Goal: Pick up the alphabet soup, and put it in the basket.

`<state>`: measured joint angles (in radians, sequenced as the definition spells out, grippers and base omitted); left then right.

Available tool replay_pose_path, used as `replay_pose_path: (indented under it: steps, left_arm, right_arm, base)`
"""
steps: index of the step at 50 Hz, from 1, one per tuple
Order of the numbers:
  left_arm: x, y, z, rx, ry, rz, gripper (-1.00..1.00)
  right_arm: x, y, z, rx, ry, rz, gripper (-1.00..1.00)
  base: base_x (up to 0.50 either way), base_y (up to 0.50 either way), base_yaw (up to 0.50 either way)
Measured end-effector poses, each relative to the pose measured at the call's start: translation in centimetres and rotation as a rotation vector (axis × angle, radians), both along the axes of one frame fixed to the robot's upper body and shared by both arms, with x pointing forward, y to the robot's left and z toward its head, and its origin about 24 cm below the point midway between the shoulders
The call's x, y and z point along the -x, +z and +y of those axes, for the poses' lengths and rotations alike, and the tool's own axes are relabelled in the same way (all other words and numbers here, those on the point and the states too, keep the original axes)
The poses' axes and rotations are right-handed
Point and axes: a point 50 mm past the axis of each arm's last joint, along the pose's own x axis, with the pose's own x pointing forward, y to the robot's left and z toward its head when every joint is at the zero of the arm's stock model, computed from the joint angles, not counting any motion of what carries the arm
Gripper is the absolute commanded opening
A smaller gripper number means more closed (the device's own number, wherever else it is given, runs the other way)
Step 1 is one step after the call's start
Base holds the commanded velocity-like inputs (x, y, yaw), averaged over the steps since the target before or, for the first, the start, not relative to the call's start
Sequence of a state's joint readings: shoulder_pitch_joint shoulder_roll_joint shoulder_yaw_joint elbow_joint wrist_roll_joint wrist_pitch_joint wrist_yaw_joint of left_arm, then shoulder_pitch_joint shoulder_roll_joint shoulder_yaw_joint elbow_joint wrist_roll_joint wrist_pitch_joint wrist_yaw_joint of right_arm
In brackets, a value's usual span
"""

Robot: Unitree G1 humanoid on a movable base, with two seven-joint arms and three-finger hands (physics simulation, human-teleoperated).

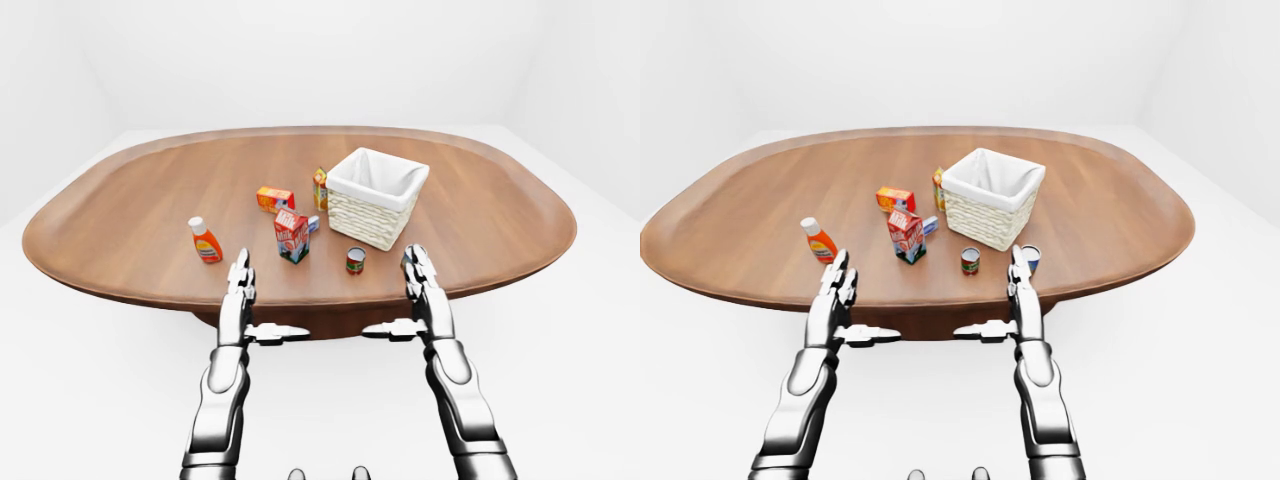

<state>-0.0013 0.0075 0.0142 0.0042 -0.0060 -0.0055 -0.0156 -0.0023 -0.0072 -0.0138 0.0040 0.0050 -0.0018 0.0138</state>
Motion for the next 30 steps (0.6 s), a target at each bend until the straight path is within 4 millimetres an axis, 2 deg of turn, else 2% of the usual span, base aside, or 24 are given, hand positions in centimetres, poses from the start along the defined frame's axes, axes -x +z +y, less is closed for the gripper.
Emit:
replay_pose_path:
  steps: [30]
  left_arm:
    - [0.05,0.28,0.67,-0.002,0.001,-0.016,1.0]
  right_arm:
    - [0.03,0.28,-0.58,0.005,0.001,-0.004,1.0]
  base:
    - [0.0,0.0,0.0]
